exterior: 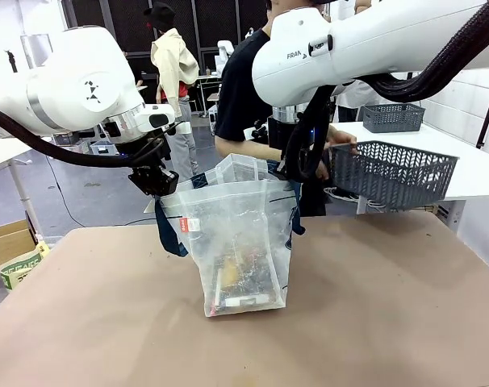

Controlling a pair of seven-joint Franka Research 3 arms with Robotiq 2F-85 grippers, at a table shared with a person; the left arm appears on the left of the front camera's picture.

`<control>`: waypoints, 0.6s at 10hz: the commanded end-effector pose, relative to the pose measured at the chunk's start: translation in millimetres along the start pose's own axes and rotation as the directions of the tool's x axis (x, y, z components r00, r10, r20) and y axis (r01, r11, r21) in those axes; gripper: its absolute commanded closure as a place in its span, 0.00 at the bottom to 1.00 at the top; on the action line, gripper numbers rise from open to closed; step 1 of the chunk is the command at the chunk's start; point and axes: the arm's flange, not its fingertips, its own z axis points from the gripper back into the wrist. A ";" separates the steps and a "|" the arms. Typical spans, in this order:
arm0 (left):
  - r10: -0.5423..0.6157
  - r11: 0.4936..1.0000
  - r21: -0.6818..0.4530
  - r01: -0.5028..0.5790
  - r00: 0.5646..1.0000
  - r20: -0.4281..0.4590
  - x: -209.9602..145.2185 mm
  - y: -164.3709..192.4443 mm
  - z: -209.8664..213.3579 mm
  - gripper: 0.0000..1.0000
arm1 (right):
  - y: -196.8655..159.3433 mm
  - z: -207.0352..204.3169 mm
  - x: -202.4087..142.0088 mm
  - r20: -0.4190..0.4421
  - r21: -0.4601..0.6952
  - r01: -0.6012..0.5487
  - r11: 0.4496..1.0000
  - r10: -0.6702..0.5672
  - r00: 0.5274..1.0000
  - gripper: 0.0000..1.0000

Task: Transfer purchased items from the store into the shopping bag.
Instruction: Move the Reusable shopping bag to the right side of the table.

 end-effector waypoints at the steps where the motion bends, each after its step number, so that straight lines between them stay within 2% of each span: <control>1: 0.011 1.000 0.005 -0.011 1.000 -0.007 -2.0 2.0 0.3 1.00 | -1.6 0.6 -1.1 0.000 -0.002 0.004 1.000 -0.004 1.000 1.00; 5: 0.000 1.000 0.000 0.000 1.000 0.000 0.0 0.0 0.0 1.00 | -1.6 0.6 -1.1 0.000 -0.002 0.004 1.000 -0.004 1.000 1.00; 6: -0.015 1.000 -0.001 0.015 0.999 0.032 2.4 -5.4 -1.6 1.00 | 0.0 0.0 0.0 0.000 0.000 0.000 1.000 0.000 1.000 1.00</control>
